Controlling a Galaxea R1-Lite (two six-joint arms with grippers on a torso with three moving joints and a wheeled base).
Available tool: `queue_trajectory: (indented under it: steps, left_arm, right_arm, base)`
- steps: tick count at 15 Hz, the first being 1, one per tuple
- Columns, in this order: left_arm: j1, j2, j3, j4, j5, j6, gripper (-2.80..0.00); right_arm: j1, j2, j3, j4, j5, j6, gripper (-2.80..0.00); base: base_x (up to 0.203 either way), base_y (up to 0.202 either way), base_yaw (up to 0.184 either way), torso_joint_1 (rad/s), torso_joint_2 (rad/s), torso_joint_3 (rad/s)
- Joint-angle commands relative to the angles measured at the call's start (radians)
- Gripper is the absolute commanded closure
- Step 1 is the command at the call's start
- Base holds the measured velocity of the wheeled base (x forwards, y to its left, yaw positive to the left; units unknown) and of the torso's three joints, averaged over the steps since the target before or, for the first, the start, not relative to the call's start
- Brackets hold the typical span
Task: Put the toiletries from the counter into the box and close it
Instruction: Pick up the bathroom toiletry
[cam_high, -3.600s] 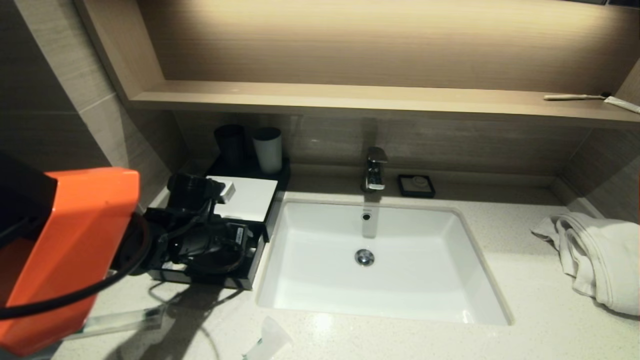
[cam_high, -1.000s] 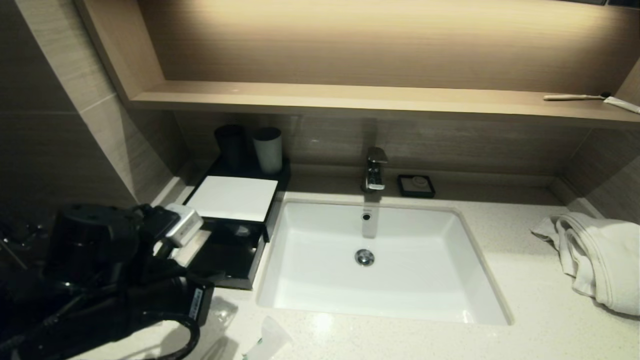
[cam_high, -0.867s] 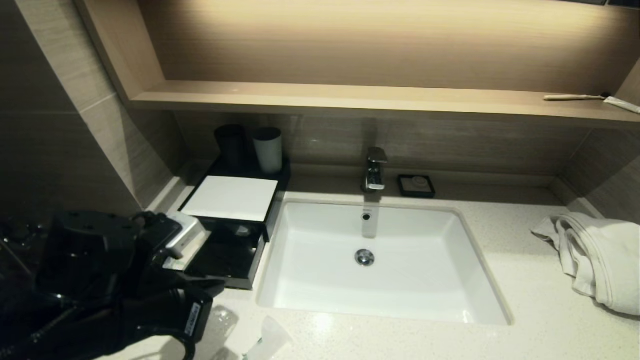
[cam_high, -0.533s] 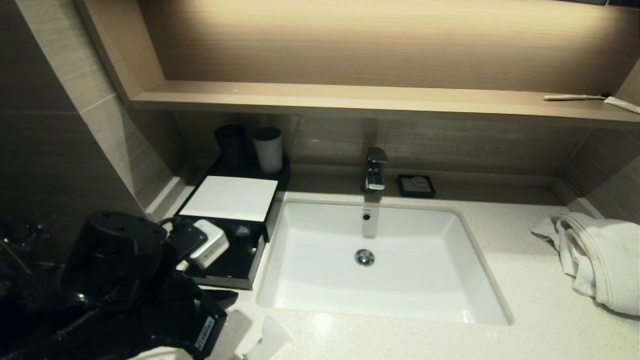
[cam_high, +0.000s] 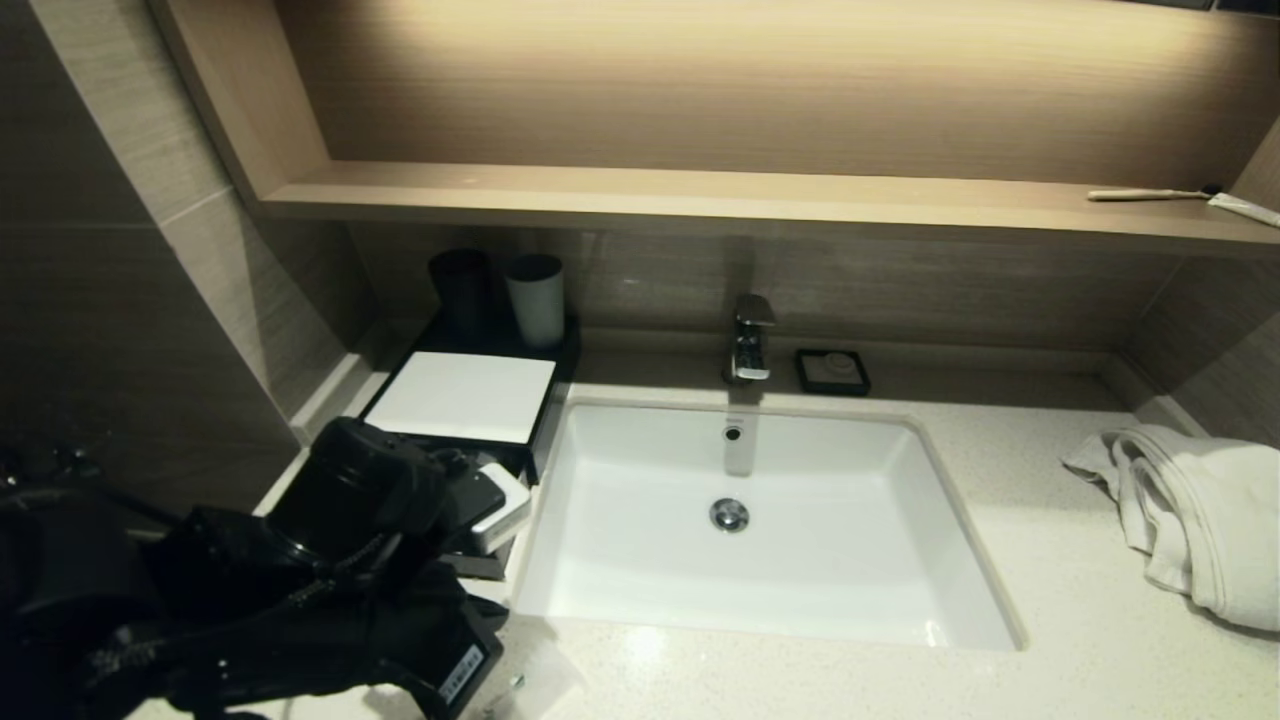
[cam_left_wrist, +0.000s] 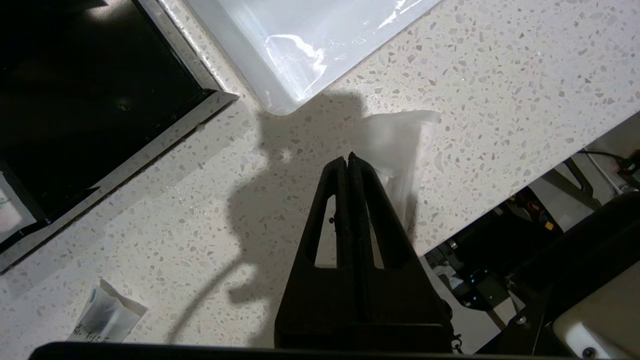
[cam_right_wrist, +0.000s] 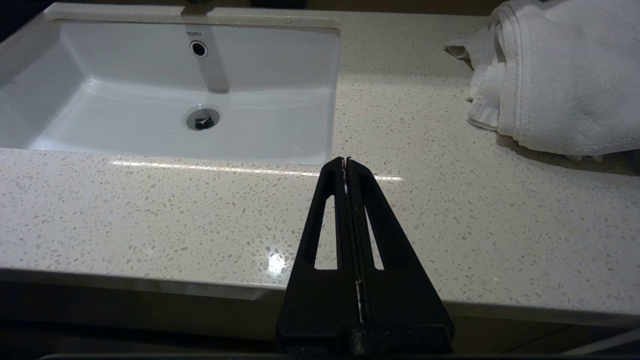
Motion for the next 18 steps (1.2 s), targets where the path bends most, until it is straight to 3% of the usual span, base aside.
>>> queue_trajectory:
  steps: [1, 5, 9, 11, 14, 15, 18]
  left_arm:
    - [-0.023, 0.046, -0.015, 0.003, 0.000, 0.005, 0.00]
    - [-0.067, 0.103, -0.051, 0.068, 0.002, 0.015, 0.00]
    - [-0.070, 0.125, -0.083, 0.156, 0.002, 0.075, 0.00]
    - [-0.070, 0.134, -0.128, 0.281, 0.003, 0.116, 0.00]
    - [-0.070, 0.166, -0.135, 0.304, 0.003, 0.170, 0.00]
    - [-0.070, 0.172, -0.135, 0.304, 0.004, 0.177, -2.80]
    - [-0.070, 0.198, -0.142, 0.296, 0.007, 0.197, -2.80]
  right_arm:
    - [0.000, 0.000, 0.000, 0.000, 0.000, 0.000, 0.00]
    - [0.000, 0.000, 0.000, 0.000, 0.000, 0.000, 0.00]
    - [0.000, 0.000, 0.000, 0.000, 0.000, 0.000, 0.00]
    - [0.000, 0.000, 0.000, 0.000, -0.001, 0.000, 0.00]
    - [0.000, 0.000, 0.000, 0.000, 0.000, 0.000, 0.00]
    - [0.000, 0.000, 0.000, 0.000, 0.000, 0.000, 0.00]
    - [0.000, 0.000, 0.000, 0.000, 0.000, 0.000, 0.00]
  base:
    - [0.000, 0.000, 0.000, 0.000, 0.00, 0.000]
    - [0.000, 0.000, 0.000, 0.000, 0.00, 0.000]
    - [0.000, 0.000, 0.000, 0.000, 0.00, 0.000]
    - [0.000, 0.000, 0.000, 0.000, 0.00, 0.000]
    - [0.000, 0.000, 0.000, 0.000, 0.00, 0.000]
    - [0.000, 0.000, 0.000, 0.000, 0.00, 0.000]
    - [0.000, 0.000, 0.000, 0.000, 0.00, 0.000]
